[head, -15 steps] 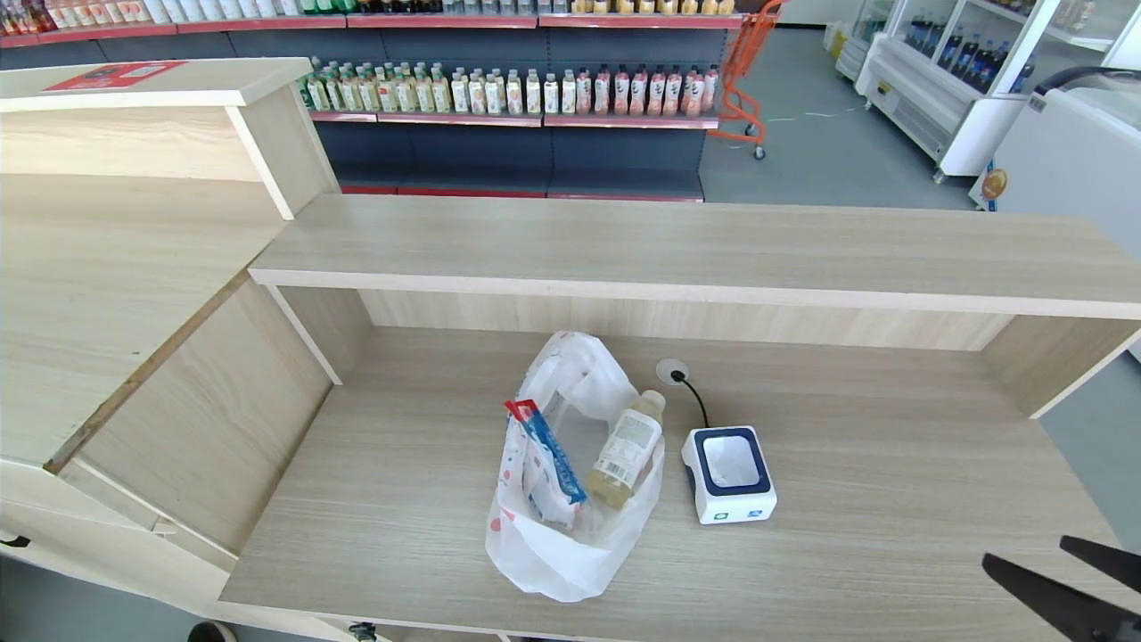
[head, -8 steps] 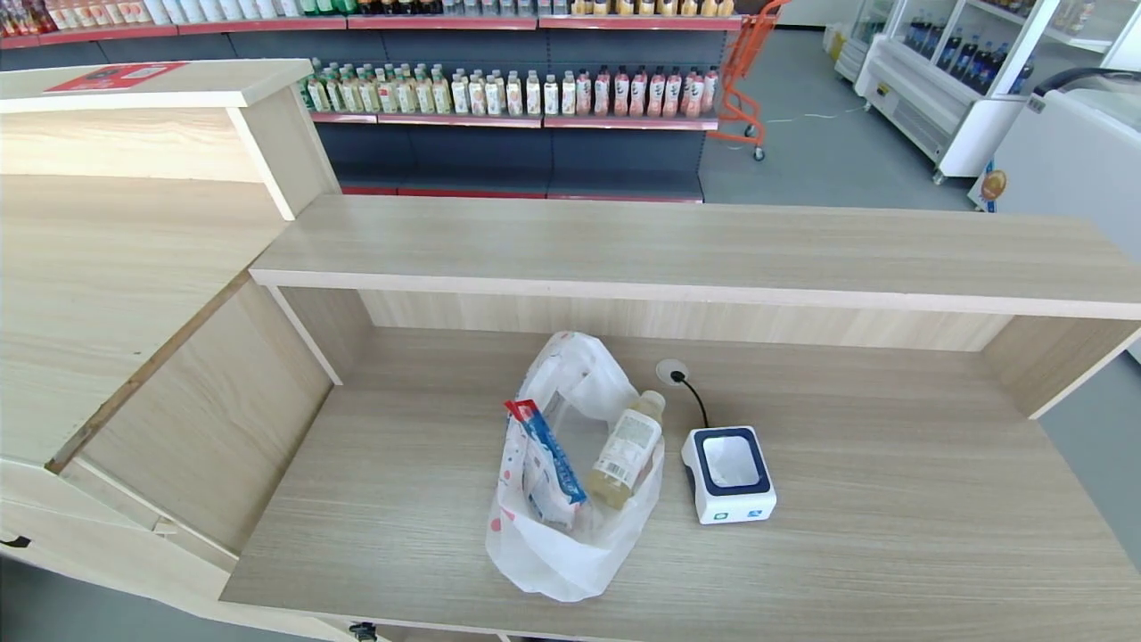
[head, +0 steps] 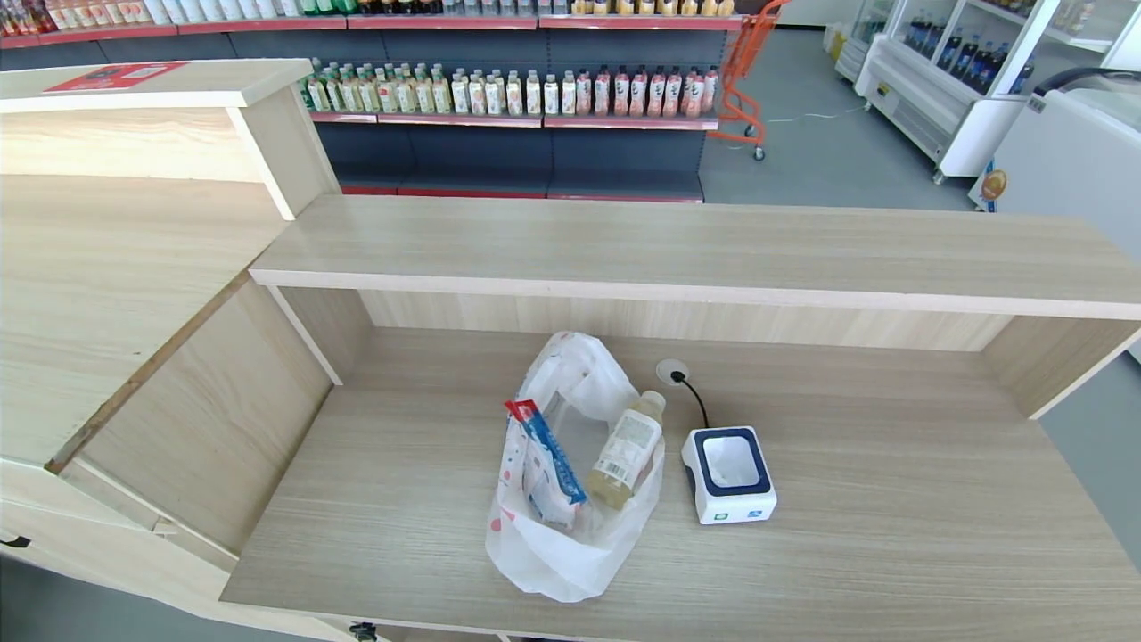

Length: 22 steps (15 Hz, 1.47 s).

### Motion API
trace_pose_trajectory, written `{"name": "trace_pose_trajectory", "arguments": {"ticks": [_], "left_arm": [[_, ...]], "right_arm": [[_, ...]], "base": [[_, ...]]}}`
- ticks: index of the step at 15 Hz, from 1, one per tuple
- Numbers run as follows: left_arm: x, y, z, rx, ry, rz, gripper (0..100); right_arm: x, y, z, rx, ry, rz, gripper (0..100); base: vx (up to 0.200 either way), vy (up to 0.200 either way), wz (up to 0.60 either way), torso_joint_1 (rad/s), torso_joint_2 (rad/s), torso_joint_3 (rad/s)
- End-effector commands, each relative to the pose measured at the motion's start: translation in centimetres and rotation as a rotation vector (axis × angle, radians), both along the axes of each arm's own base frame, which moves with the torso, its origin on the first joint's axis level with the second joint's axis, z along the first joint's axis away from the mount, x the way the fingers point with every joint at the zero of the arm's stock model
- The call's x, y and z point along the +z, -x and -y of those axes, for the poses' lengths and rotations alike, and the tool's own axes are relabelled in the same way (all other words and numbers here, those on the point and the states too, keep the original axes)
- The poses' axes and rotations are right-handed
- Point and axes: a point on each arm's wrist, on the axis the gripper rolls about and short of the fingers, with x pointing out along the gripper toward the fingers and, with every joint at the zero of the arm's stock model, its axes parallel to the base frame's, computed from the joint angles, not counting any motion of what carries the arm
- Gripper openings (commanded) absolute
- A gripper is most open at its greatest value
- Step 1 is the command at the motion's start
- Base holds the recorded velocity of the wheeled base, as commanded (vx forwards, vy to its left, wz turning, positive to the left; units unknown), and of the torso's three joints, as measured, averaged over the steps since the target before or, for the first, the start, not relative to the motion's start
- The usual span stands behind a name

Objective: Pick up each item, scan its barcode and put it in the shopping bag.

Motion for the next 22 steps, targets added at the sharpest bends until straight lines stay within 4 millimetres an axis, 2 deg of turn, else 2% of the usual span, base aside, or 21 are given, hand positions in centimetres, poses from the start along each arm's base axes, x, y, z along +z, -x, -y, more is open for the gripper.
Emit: {"name": "trace_pose_trajectory", "arguments": {"ticks": [1, 2, 3, 9, 18, 22], "left_arm": [[0.00, 0.00, 0.00, 0.000, 0.000, 0.001, 100], [0.00, 0.00, 0.00, 0.000, 0.000, 0.001, 100], [0.00, 0.00, 0.00, 0.000, 0.000, 0.001, 100], [0.00, 0.00, 0.00, 0.000, 0.002, 0.000, 100], [0.00, 0.00, 0.00, 0.000, 0.000, 0.001, 100], [0.00, 0.00, 0.00, 0.000, 0.005, 0.000, 100]], "right_arm": [[-0.02, -0.02, 0.00, 0.000, -0.004, -0.004, 100], [-0.03, -0.02, 0.00, 0.000, -0.008, -0.006, 100], [-0.03, -0.02, 0.00, 0.000, -0.022, -0.005, 0], [-0.03, -0.02, 0.00, 0.000, -0.013, -0.005, 0], [-0.03, -0.02, 0.00, 0.000, -0.013, -0.005, 0], [-0.03, -0.02, 0.00, 0.000, -0.011, -0.005, 0]], "base": [[0.000, 0.000, 0.00, 0.000, 0.00, 0.000], [0.000, 0.000, 0.00, 0.000, 0.00, 0.000], [0.000, 0.000, 0.00, 0.000, 0.00, 0.000], [0.000, 0.000, 0.00, 0.000, 0.00, 0.000], [0.000, -0.200, 0.00, 0.004, 0.00, 0.002], [0.000, 0.000, 0.00, 0.000, 0.00, 0.000]]}}
